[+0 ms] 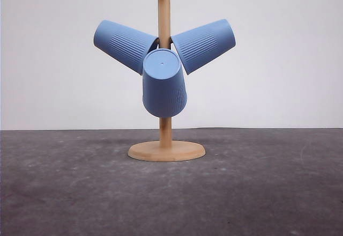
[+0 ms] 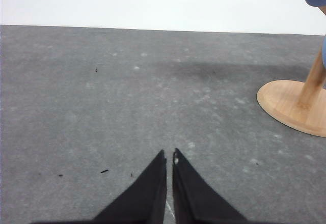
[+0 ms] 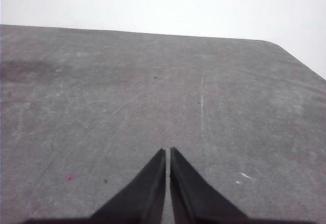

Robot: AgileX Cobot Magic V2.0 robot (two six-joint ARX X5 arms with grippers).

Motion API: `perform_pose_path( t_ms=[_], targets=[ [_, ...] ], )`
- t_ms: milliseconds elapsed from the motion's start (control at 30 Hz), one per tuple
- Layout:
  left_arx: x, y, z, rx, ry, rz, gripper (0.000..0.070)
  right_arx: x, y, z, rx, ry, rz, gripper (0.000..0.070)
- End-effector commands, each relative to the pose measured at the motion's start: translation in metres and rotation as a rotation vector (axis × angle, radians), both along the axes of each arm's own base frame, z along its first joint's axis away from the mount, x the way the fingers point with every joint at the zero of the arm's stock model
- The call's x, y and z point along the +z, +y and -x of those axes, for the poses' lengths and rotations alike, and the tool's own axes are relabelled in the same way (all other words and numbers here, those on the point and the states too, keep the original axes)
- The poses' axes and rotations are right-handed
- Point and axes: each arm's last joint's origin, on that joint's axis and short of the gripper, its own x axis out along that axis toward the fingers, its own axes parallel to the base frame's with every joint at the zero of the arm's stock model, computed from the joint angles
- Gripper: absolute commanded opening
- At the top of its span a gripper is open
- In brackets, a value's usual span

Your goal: Place three cups

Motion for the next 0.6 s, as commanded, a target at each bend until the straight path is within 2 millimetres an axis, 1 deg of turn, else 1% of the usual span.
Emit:
perform_pose_path(
  t_ms=[0, 567],
  targets=[
    [-0.0034, 0.0002, -0.0006, 0.004, 0.007, 0.0, 0.0, 0.0, -0.0001, -0.0003, -0.003, -0.009, -0.01, 0.0009],
    [-0.0034, 0.0002, -0.0006, 0.004, 0.007, 0.0, 0.0, 0.0, -0.0001, -0.0003, -0.003, -0.009, -0.01, 0.0009]
  ],
)
